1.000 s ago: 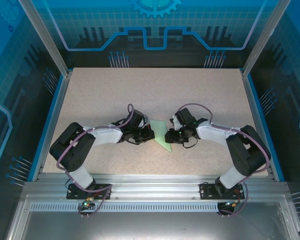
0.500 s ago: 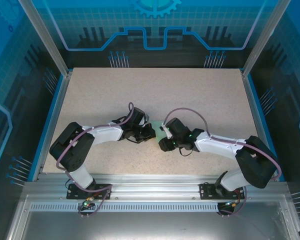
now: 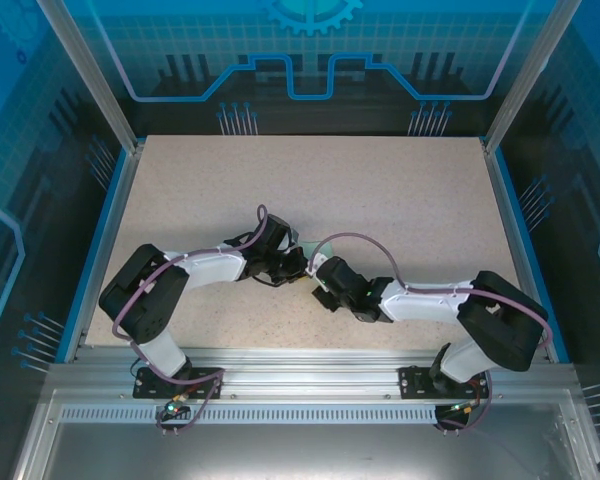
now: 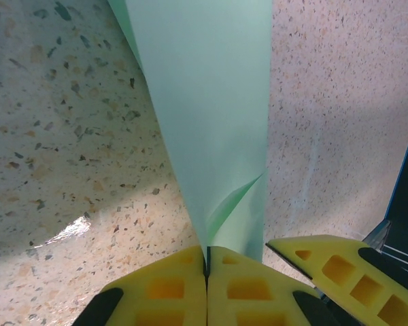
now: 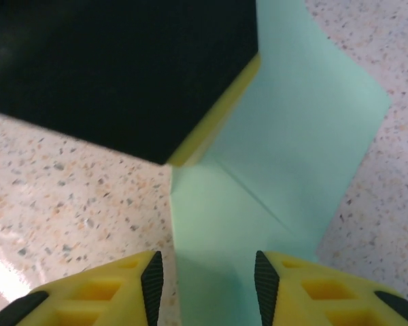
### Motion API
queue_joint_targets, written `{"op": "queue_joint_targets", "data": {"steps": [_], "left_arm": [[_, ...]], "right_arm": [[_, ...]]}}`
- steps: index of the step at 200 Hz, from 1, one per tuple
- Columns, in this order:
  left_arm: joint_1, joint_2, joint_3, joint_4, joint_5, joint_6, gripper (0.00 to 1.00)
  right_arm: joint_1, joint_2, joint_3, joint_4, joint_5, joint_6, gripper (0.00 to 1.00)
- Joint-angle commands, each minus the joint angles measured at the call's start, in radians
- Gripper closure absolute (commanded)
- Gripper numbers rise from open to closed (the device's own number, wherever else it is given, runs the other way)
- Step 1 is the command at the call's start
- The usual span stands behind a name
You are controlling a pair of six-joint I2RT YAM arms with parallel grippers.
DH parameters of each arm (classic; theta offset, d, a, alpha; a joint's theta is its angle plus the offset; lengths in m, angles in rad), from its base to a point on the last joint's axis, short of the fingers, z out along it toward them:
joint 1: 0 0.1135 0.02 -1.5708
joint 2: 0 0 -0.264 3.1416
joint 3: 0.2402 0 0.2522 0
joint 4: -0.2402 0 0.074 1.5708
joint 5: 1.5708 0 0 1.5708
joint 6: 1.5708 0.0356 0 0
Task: Fold a paper plane with a square sheet of paper (pick it up from the middle)
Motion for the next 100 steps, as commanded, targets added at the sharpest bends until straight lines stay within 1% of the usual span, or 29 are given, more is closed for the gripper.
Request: {"op": "queue_joint_targets", "data": {"steps": [1,34,51,100], "left_arm": [[0.006,0.014,0.027,-0.016,0.032,0.008,0.93],[0.007,0.017,0.027,-0.016,0.036,0.005,0.93],[0.006,0.017,0.028,-0.016,0.036,0.007,0.93],[0.007,0.016,0.028,-0.020,0.035,0.008,0.90]], "right_arm": [[0.023,0.031,-0.010,0.047,0.062,-0.039,0.59],[0.028,0.053,-0.018,0.064,0.063,-0.043,0.61],[0.031,0.056,-0.027,0.078,0.074,-0.042,0.64],[0.032,0.050,-0.032,0.074,0.071,-0.023,0.81]]}}
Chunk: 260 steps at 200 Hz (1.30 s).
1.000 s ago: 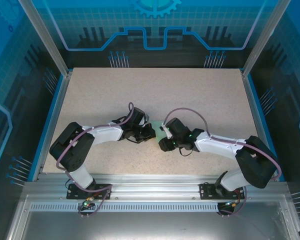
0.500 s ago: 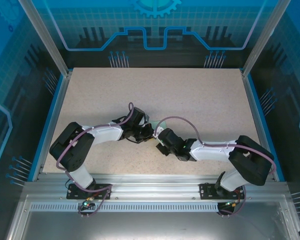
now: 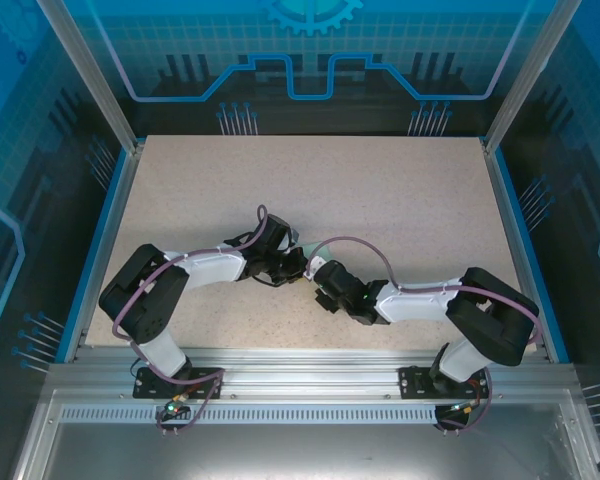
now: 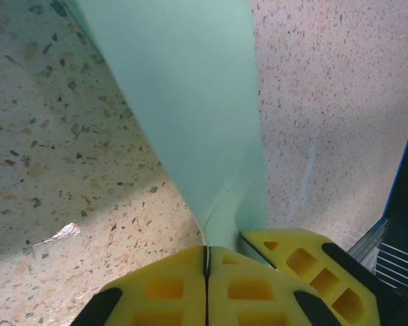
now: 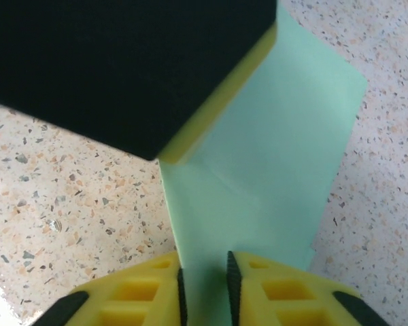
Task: Fold a paper plane with a square sheet of paper (pick it up from the middle)
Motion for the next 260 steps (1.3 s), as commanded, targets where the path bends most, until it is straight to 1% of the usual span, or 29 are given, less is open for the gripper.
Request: {"op": "queue_joint_targets", "data": {"steps": [1,14,17,30,44,51,63,81,89,93,115,144,161,202,260], "left_arm": [[0.007,0.015,0.028,-0.020,0.028,0.010,0.90],[0.008,0.013,0.027,-0.023,0.023,0.010,0.87],[0.008,0.012,0.027,-0.025,0.022,0.010,0.87],[0.012,0.009,0.027,-0.026,0.020,0.010,0.85],[0.018,0.000,0.026,-0.029,0.018,0.008,0.78],[0.021,-0.006,0.025,-0.033,0.014,0.008,0.72],[0.027,-0.019,0.023,-0.034,0.010,0.011,0.69],[0.035,-0.044,0.015,-0.036,-0.001,0.011,0.59],[0.039,-0.055,0.010,-0.037,-0.007,0.011,0.52],[0.040,-0.060,0.008,-0.037,-0.010,0.010,0.50],[0.042,-0.084,-0.001,-0.036,-0.021,0.012,0.49],[0.043,-0.100,-0.010,-0.021,-0.022,0.019,0.48],[0.043,-0.106,-0.011,-0.014,-0.019,0.025,0.48],[0.044,-0.108,-0.013,0.007,-0.003,0.038,0.49],[0.040,-0.059,0.013,0.053,0.077,0.058,0.53]], "right_arm": [[0.018,0.006,-0.014,0.022,0.015,0.012,0.81],[0.016,0.008,-0.015,0.021,0.004,0.021,0.85],[0.017,0.008,-0.015,0.021,0.001,0.024,0.87],[0.012,0.007,-0.019,0.021,-0.017,0.045,0.90],[0.001,0.007,-0.018,0.021,-0.041,0.068,0.93],[-0.006,0.006,-0.020,0.026,-0.057,0.081,0.94],[-0.018,0.003,-0.024,0.034,-0.089,0.097,0.95],[-0.044,0.004,-0.032,0.055,-0.149,0.132,0.95],[-0.061,0.005,-0.041,0.069,-0.181,0.158,0.95],[-0.070,0.004,-0.046,0.078,-0.199,0.170,0.95],[-0.119,-0.004,-0.074,0.122,-0.286,0.231,0.95],[-0.196,-0.012,-0.107,0.171,-0.436,0.308,0.95],[-0.243,-0.012,-0.125,0.228,-0.505,0.353,0.95],[-0.330,-0.033,-0.157,0.273,-0.607,0.423,0.95],[-0.443,0.009,-0.150,0.280,-0.769,0.527,0.96]]}}
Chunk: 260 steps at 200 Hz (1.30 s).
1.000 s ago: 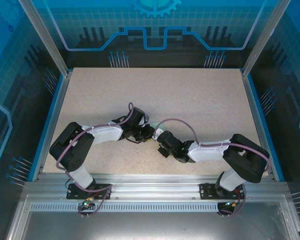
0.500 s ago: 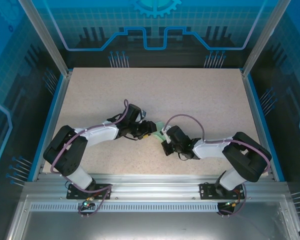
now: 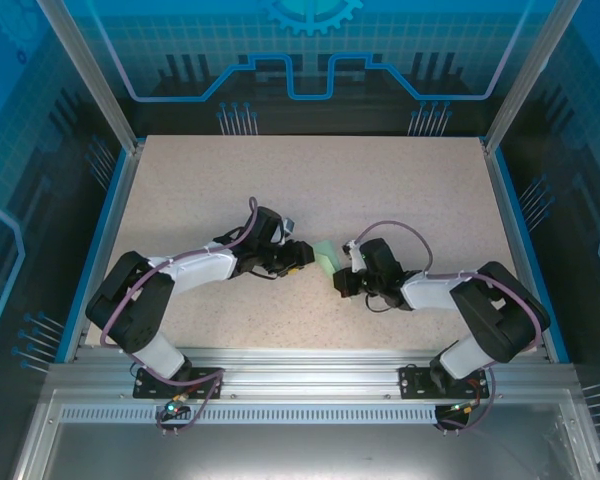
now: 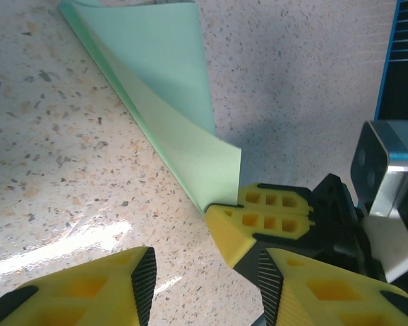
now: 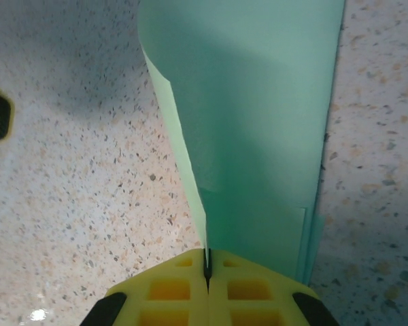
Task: Fold a paper plane with a square sheet of paper (pick it up from the middle)
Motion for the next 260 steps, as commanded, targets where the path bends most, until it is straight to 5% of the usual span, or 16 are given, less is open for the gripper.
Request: {"op": "queue_joint_targets", "data": {"steps": [1,112,260], "left_arm": [[0.001,0.021,0.015,0.037,0.062,0.031,0.53],[-0.028,0.216,0.157,0.105,0.159,0.044,0.53],[-0.029,0.219,0.162,0.109,0.150,0.103,0.47]], "right_arm": [[-0.040,0.020,-0.005,0.030,-0.107,0.070,0.96],[-0.098,0.118,0.016,0.076,-0.214,0.180,0.96],[-0.114,0.089,0.008,0.102,-0.230,0.321,0.95]]}}
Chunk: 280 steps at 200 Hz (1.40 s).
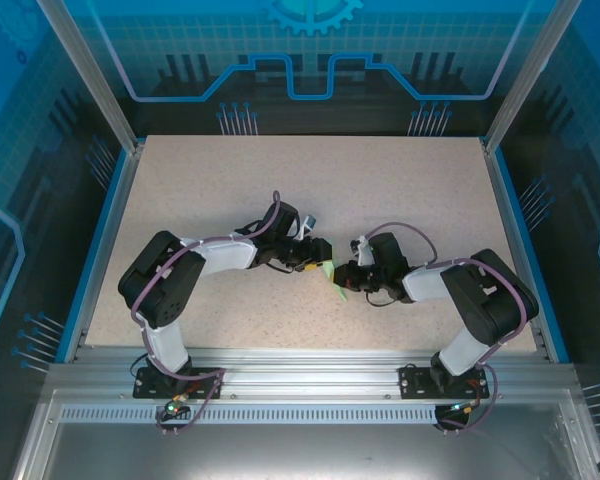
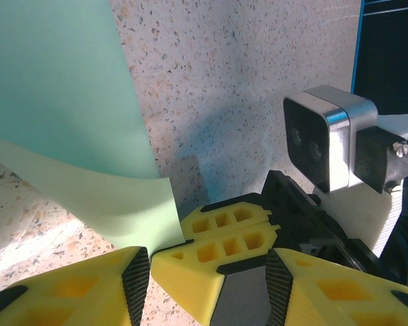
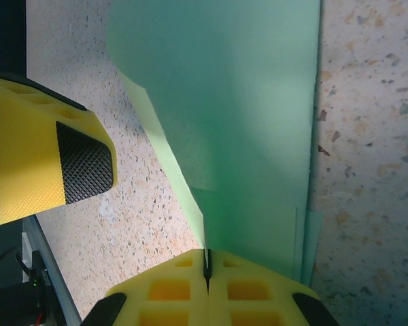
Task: Fold a paper plane with a square sheet of paper (pick it up from the middle)
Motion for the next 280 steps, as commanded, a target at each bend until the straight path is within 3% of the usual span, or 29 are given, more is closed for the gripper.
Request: {"op": "queue_joint_targets", "data": {"steps": [1,65,126,226,280], "left_arm": [[-0.004,0.008,0.027,0.010,0.019,0.037,0.47],[-0.004,0.071,0.059,0.001,0.024,0.070,0.45],[-0.003,0.114,0.098,-0.005,0.020,0.080,0.47],[-0.003,0.144,0.127,-0.045,0.016,0.095,0.49],[-0.003,0.147,0.132,-0.045,0.016,0.092,0.49]], "right_arm": [[-0.021,-0.011,-0.005,0.010,0.007,0.047,0.94],[-0.022,0.013,-0.021,0.062,0.007,0.086,0.92],[-0.015,-0.036,0.005,-0.081,0.041,0.025,0.84],[-0.006,-0.123,0.068,-0.310,0.117,-0.078,0.59],[-0.006,-0.108,0.099,-0.385,0.130,-0.138,0.54]]}}
